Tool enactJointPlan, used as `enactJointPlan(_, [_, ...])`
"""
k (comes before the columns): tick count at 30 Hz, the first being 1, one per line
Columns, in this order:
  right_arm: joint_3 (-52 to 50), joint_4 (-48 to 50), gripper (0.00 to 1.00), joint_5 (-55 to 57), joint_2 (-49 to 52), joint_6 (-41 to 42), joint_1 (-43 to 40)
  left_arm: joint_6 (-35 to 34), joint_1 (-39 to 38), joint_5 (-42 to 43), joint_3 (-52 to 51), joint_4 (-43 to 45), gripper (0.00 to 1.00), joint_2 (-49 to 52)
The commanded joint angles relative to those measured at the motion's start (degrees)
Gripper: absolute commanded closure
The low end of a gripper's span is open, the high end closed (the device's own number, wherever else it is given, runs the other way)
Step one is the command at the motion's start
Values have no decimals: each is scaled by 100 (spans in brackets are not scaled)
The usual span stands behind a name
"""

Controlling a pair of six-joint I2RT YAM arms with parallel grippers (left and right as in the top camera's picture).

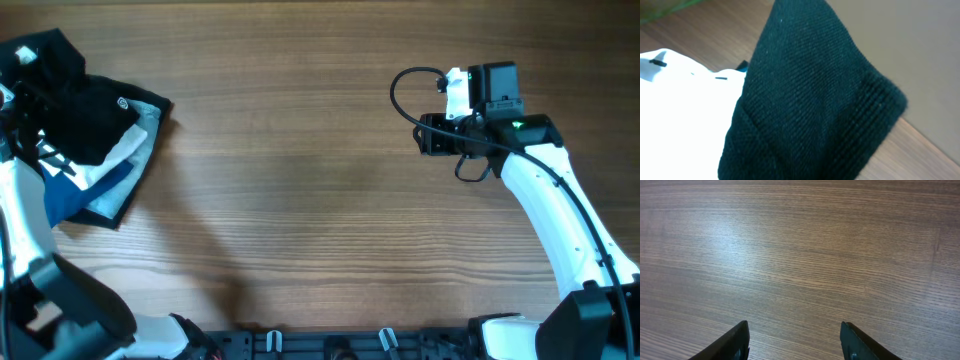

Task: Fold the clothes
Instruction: 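Carry the folded black shirt with the left gripper onto the left clothes stack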

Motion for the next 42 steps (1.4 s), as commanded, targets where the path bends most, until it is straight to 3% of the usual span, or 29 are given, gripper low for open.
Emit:
enactJointPlan(1, [57, -35, 41, 72, 11, 59, -17, 94, 208, -354, 46, 398, 94, 284])
enactJointPlan(2, [57, -35, 41, 72, 11, 59, -17, 94, 251, -474, 46, 492, 89, 317])
enactJointPlan(3, [57, -35, 41, 72, 11, 61, -17, 94, 306, -599, 46, 564, 76, 334])
enactJointPlan(4, [57, -35, 41, 72, 11, 63, -17, 90, 372, -697, 46, 612, 32, 334])
enactJointPlan(5, [57, -33, 41, 74, 11, 59, -17, 72, 442, -699, 48, 643, 10, 328])
enactJointPlan(6, [57, -26, 41, 74, 11, 61, -17, 59, 498, -699, 52, 638, 0, 302])
enactJointPlan(12, [57, 7, 40, 74, 13, 59, -17, 48, 605, -120, 79, 638, 0, -232])
enactJointPlan(19, [57, 7, 40, 72, 13, 63, -17, 50, -125, 804, 76, 476, 0, -638])
enactJointPlan(26, [57, -2, 40, 72, 13, 208, -17, 55, -444, 708, 76, 350, 0, -35])
enactJointPlan(34, [57, -76, 40, 74, 13, 208, -17, 50, 216, 704, 76, 247, 0, 1182])
enactJointPlan(42, [57, -90, 40, 74, 13, 210, -17, 50, 352, 730, 76, 197, 0, 1274])
